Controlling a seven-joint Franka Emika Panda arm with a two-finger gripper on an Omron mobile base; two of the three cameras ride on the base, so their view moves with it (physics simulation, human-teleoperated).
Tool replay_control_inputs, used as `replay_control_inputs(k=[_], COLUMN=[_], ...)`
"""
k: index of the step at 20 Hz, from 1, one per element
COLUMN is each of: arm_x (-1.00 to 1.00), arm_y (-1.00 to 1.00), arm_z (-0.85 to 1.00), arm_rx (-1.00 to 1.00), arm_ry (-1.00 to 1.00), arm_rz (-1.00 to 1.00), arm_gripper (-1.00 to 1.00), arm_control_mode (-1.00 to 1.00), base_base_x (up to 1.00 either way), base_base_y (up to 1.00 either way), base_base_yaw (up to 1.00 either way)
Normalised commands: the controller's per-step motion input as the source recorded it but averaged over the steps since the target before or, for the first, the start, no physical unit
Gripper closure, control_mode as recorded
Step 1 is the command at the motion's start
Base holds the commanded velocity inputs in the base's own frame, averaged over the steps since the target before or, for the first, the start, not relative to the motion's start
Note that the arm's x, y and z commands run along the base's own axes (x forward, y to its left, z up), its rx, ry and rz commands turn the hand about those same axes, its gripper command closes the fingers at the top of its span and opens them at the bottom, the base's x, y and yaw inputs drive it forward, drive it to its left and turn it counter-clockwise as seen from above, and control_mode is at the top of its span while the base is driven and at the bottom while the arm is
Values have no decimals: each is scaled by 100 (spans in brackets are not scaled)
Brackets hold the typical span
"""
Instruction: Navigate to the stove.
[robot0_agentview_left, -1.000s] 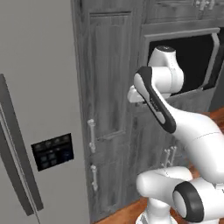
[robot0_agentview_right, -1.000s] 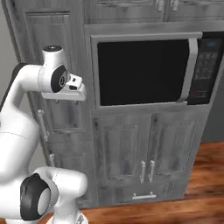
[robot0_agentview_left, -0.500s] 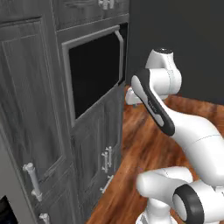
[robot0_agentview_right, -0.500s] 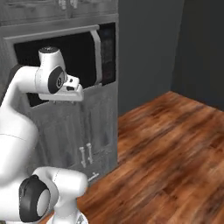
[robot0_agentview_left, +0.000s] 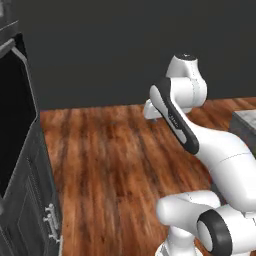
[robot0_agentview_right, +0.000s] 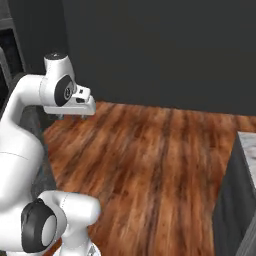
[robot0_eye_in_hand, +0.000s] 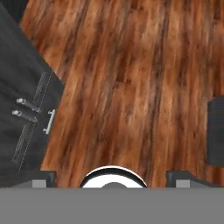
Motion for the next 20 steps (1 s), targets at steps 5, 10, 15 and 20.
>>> replay_control_inputs(k=[5,10,15,20], arm_x=[0,0,0,0], arm_y=[0,0,0,0], arm_z=[0,0,0,0], arm_rx=[0,0,0,0], arm_ry=[0,0,0,0], arm_rz=[0,0,0,0], arm_gripper=[-100,-100,-100,-100], arm_control_mode=[100,100,100,100], base_base_x=[0,0,0,10], base_base_y=[-27,-22,-31,-42], base_base_yaw=[-94,-89,-85,-83])
